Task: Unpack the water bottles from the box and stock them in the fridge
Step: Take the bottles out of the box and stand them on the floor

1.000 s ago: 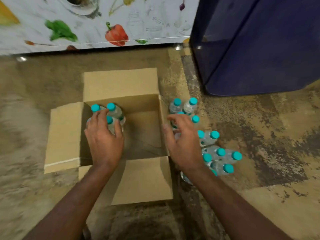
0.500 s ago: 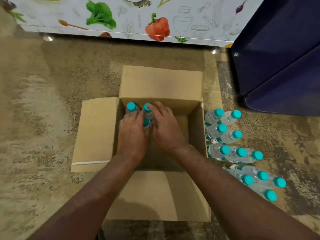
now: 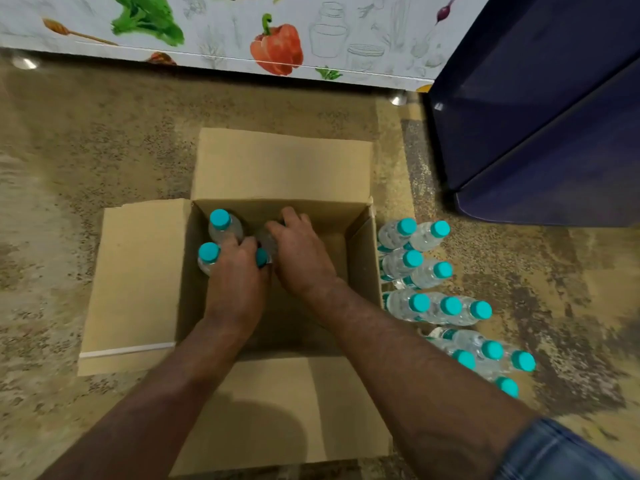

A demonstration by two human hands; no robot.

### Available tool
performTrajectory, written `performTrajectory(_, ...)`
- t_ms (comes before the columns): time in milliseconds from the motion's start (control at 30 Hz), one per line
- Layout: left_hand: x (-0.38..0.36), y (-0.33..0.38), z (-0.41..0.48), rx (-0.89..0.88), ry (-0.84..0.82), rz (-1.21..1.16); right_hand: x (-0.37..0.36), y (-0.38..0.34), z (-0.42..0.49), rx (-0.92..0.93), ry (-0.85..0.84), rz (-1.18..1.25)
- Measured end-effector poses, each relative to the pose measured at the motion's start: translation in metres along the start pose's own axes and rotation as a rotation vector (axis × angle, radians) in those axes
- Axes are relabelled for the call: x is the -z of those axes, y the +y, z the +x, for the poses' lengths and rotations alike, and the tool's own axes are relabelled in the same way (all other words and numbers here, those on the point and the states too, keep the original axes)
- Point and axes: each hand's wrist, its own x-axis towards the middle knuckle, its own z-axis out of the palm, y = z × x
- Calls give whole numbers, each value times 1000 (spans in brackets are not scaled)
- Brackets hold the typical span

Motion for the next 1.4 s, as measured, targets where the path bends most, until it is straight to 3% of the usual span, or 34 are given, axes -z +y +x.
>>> performTrajectory(133,2,10,-7,20,18,20,4,4,-14,-18,96,79)
performTrajectory(267,11,45,-24,16,152,28,28,7,-43,-65,298,211)
performTrajectory(433,28,108,-59,-71,322,-144,96,18,-104,-105,523,410)
performTrajectory(533,29,154,-89,-138,337,-217,140,33,-147,-160,614,484)
performTrajectory(867,-27,285,-147,-268,13,-432,224,143,-306,-400,842,436)
performTrajectory(1000,-53,317,-147,-342,-97,-394,230,177,-351,-485,879,426)
performTrajectory(1167,-91,333,-137,-393,-193,-301,212,203,-384,-585,851,421)
performTrajectory(1400,-137,332,-117,-472,-405,-7,166,226,-397,-660,652,457)
